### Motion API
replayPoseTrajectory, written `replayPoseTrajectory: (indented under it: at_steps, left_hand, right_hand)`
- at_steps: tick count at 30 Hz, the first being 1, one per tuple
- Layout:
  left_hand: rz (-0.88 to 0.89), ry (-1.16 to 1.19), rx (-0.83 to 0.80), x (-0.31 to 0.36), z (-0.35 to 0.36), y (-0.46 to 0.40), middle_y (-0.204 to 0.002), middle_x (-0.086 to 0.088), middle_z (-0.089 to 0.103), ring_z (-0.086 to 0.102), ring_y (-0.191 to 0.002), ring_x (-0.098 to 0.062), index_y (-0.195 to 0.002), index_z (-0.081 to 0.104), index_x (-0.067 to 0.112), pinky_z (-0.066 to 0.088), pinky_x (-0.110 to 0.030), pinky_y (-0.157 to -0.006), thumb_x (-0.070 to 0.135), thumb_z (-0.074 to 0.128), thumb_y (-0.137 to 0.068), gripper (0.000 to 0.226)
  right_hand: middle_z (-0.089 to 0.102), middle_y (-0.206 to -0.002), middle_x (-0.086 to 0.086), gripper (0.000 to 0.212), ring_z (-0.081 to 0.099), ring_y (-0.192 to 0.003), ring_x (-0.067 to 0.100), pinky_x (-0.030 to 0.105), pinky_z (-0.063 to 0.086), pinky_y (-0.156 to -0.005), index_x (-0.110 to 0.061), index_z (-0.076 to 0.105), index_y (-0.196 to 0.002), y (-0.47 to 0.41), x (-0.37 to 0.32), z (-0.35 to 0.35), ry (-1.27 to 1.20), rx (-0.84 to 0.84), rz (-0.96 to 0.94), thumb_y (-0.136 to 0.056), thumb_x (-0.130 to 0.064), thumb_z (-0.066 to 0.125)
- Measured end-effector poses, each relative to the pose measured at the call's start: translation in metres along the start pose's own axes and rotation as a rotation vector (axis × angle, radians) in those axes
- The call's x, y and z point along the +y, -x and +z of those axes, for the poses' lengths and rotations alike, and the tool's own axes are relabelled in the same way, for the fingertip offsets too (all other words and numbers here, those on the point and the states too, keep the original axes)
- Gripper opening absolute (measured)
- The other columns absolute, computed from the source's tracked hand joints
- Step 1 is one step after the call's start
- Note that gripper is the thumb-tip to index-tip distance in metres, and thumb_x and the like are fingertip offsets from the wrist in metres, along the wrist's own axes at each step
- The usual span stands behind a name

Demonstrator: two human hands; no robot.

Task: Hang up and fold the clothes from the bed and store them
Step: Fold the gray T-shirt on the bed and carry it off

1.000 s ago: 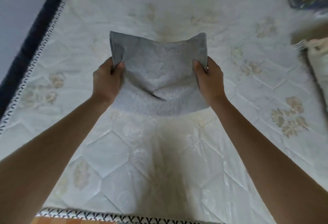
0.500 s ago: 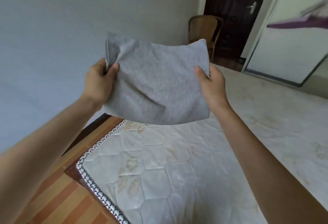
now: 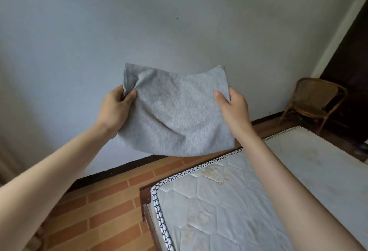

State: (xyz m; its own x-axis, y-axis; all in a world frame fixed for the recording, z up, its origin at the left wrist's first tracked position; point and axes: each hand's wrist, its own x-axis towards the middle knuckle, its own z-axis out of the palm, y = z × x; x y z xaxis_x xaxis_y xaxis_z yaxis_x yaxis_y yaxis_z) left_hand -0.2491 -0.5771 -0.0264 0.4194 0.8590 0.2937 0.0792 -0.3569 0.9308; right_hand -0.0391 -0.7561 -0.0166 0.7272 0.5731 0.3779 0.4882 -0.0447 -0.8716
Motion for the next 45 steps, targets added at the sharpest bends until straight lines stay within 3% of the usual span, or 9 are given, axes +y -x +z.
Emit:
replayPoseTrajectory:
  at_steps: [4, 11, 16, 21, 24, 28, 33, 38, 45]
  left_hand:
    - [-0.011, -0.054, 0.088, -0.031, -0.080, -0.031, -0.087, 0.002, 0.064, 0.057, -0.079, -0.013, -0.099, 0.062, 0.008, 0.045, -0.026, -0.070, 0.024, 0.051, -0.100, 0.020]
    - [-0.028, -0.210, 0.199, -0.071, -0.183, -0.067, -0.102, -0.016, 0.066, 0.053, -0.084, -0.017, -0.103, 0.060, -0.002, 0.041, -0.024, -0.068, 0.026, 0.052, -0.099, 0.029]
    - [-0.053, -0.218, 0.253, -0.092, -0.222, -0.078, -0.089, -0.010, 0.064, 0.054, -0.082, -0.019, -0.091, 0.057, 0.000, 0.043, -0.034, -0.073, 0.026, 0.053, -0.099, 0.028]
    - [-0.080, -0.220, 0.254, -0.115, -0.242, -0.098, -0.099, -0.020, 0.066, 0.057, -0.082, -0.024, -0.090, 0.055, 0.000, 0.049, -0.045, -0.082, 0.030, 0.053, -0.098, 0.031]
    - [-0.104, -0.206, 0.242, -0.129, -0.243, -0.123, -0.093, -0.017, 0.065, 0.057, -0.083, -0.031, -0.093, 0.054, -0.002, 0.048, -0.043, -0.080, 0.031, 0.053, -0.098, 0.033]
    - [-0.099, -0.200, 0.203, -0.144, -0.229, -0.172, -0.087, -0.011, 0.059, 0.052, -0.080, -0.020, -0.096, 0.054, -0.005, 0.044, -0.037, -0.074, 0.029, 0.052, -0.098, 0.034]
    - [-0.099, -0.200, 0.139, -0.162, -0.202, -0.261, -0.092, -0.021, 0.063, 0.055, -0.081, -0.021, -0.094, 0.054, -0.001, 0.049, -0.045, -0.076, 0.040, 0.053, -0.092, 0.042]
    - [-0.090, -0.199, 0.088, -0.177, -0.162, -0.346, -0.080, -0.012, 0.056, 0.049, -0.075, -0.020, -0.091, 0.051, -0.005, 0.041, -0.036, -0.070, 0.032, 0.052, -0.099, 0.038]
    - [-0.039, -0.161, -0.047, -0.194, -0.086, -0.438, -0.100, -0.027, 0.061, 0.052, -0.078, -0.021, -0.097, 0.053, -0.006, 0.047, -0.042, -0.073, 0.033, 0.051, -0.098, 0.040]
  right_hand:
    - [0.068, -0.094, 0.017, 0.022, 0.061, -0.077, 0.022, 0.030, 0.045, -0.066, -0.008, 0.062, -0.091, -0.015, -0.023, 0.096, -0.049, -0.094, -0.019, -0.100, -0.027, 0.053]
    - [0.063, -0.097, 0.026, 0.031, 0.056, -0.075, 0.025, 0.034, 0.043, -0.068, 0.000, 0.060, -0.096, -0.023, -0.044, 0.220, -0.124, -0.189, -0.016, -0.098, -0.031, 0.054]
    - [0.062, -0.087, 0.022, 0.030, 0.054, -0.073, 0.021, 0.034, 0.042, -0.066, 0.000, 0.059, -0.093, -0.028, -0.054, 0.272, -0.138, -0.243, -0.022, -0.099, -0.029, 0.054]
    - [0.058, -0.081, 0.019, 0.033, 0.052, -0.072, 0.021, 0.034, 0.040, -0.066, 0.003, 0.055, -0.091, -0.046, -0.048, 0.309, -0.156, -0.279, -0.022, -0.098, -0.030, 0.055]
    - [0.059, -0.096, 0.030, 0.036, 0.053, -0.075, 0.023, 0.035, 0.042, -0.069, 0.004, 0.055, -0.096, -0.064, -0.036, 0.328, -0.159, -0.291, -0.018, -0.097, -0.032, 0.055]
    - [0.062, -0.100, 0.028, 0.034, 0.060, -0.085, 0.044, 0.035, 0.045, -0.072, 0.001, 0.059, -0.097, -0.109, -0.013, 0.352, -0.153, -0.278, -0.006, -0.098, -0.033, 0.056]
    - [0.064, -0.098, 0.026, 0.028, 0.059, -0.077, 0.025, 0.035, 0.045, -0.072, -0.002, 0.061, -0.094, -0.181, 0.015, 0.374, -0.170, -0.226, 0.026, -0.098, -0.030, 0.056]
    - [0.064, -0.096, 0.025, 0.026, 0.058, -0.077, 0.022, 0.033, 0.044, -0.071, -0.003, 0.061, -0.091, -0.256, 0.039, 0.381, -0.141, -0.162, 0.058, -0.099, -0.028, 0.057]
    - [0.066, -0.101, 0.022, 0.031, 0.060, -0.082, 0.020, 0.033, 0.047, -0.075, 0.002, 0.063, -0.099, -0.327, 0.080, 0.356, -0.056, -0.046, 0.099, -0.100, -0.028, 0.056]
